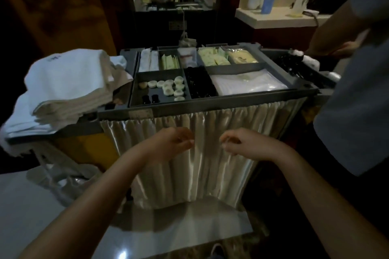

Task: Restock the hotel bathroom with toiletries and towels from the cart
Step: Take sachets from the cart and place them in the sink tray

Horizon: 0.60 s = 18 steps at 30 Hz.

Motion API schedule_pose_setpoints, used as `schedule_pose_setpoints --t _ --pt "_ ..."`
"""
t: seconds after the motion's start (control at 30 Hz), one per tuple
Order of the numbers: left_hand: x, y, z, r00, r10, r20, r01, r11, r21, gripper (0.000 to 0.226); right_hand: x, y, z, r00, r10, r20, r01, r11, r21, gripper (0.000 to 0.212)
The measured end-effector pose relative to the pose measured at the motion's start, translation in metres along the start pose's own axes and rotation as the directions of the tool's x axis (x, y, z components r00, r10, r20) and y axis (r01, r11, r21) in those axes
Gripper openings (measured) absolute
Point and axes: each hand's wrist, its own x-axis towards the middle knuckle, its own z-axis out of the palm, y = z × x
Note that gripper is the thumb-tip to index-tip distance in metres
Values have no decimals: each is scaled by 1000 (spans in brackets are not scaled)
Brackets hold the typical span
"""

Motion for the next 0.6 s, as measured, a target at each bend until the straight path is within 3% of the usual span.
schedule_pose_setpoints --t 0.27,0.4,0.6 --pt "131 -11 -39 994 -78 -73 78 997 0 27 113 41 -90 996 -91 -17 91 996 -1 23" --pt "178 -19 -59 989 -77 -127 74 997 -32 28 160 55 -122 996 -84 2 83 995 59 22" --pt "242 -43 -89 981 -95 -168 82 993 -86 27 228 67 -158 996 -93 9 93 996 5 25"
